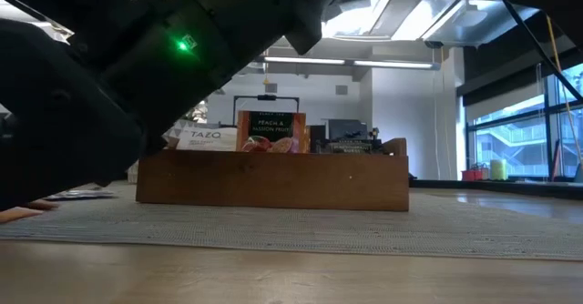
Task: Pick & Place Tea
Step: Put the white tea bag into the left section of the wooden organizer
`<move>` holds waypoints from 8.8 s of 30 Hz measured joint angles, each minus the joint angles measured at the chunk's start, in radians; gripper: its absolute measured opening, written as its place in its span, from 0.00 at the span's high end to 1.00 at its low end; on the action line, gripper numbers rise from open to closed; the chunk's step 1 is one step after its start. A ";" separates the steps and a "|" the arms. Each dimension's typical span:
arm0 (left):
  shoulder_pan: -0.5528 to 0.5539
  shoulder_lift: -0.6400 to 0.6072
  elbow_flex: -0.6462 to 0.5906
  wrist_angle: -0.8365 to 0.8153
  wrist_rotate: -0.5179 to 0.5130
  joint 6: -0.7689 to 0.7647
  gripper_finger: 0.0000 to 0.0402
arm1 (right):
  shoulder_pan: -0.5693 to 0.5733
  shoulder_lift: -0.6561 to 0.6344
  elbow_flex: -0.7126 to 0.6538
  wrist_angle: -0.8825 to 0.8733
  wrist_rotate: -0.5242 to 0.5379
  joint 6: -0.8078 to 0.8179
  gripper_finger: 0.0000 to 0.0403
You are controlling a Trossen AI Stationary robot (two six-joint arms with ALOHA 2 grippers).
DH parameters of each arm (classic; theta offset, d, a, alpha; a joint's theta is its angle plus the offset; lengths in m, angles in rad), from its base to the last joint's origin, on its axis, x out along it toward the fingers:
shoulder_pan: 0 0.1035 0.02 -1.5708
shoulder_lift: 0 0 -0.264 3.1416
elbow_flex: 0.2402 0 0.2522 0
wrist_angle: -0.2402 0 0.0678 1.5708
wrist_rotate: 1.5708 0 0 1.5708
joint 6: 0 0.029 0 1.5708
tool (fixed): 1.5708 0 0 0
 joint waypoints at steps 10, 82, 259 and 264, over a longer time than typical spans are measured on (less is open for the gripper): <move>0.006 0.000 0.000 0.009 -0.114 -0.196 0.66 | 0.000 0.002 -0.003 -0.003 0.000 0.000 0.99; 0.005 0.071 0.000 0.007 -0.204 -0.597 0.98 | -0.001 0.002 -0.006 0.001 0.000 0.025 0.97; 0.920 -0.386 -0.230 0.227 0.201 0.875 0.75 | 0.023 -1.045 -1.130 -0.195 0.542 0.520 0.68; 0.918 -0.343 -0.230 0.251 0.203 0.868 0.75 | 0.023 -1.045 -1.130 -0.195 0.542 0.519 0.68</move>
